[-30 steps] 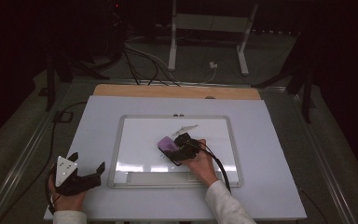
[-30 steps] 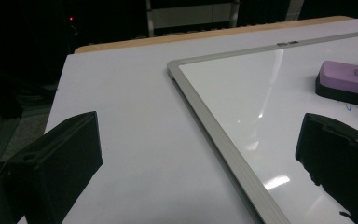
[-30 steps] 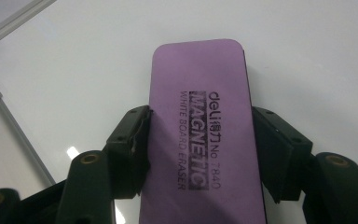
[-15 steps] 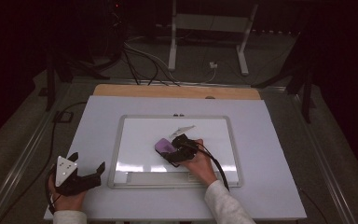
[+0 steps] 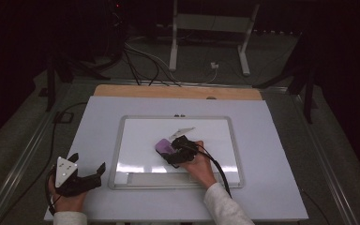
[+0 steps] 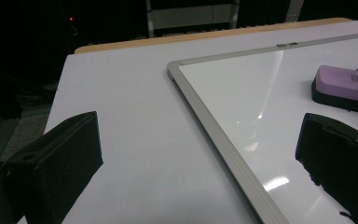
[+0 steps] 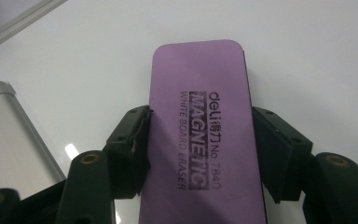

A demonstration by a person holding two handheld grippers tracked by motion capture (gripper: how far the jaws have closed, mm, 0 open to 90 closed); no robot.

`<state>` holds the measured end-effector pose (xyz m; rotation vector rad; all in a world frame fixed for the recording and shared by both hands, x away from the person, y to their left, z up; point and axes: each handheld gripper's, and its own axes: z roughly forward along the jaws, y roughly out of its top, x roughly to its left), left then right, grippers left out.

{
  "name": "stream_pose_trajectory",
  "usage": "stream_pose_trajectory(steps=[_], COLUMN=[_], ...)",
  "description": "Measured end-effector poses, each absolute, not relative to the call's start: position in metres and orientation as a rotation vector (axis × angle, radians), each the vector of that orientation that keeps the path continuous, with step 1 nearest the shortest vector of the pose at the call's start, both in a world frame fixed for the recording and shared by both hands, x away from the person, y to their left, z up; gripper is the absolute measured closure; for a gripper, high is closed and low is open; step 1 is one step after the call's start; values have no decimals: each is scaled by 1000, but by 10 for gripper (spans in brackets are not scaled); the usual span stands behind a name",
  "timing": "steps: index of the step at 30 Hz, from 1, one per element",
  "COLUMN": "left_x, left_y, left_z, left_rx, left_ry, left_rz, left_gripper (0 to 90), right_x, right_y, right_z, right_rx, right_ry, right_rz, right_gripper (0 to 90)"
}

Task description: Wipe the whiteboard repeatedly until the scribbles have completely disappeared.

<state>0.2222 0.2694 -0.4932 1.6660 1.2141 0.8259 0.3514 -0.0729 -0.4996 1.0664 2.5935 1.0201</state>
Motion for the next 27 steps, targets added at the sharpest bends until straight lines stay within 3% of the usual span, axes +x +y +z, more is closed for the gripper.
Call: stream_pose_trajectory(steps=[5,27], left_x=[222,222], left_y=[270,269], left_z=[-493,-493], left_rx=[1666,1666], left_ry=[1216,1212], left_rz=[823,825], left_gripper=[11,11], right_x=[360,349], right_y=[-79,-65], right_z=[-500,-500], right_rx=[1196,1053], right_ry=[2502,2603], right_rz=[992,1018], right_gripper=[410,411])
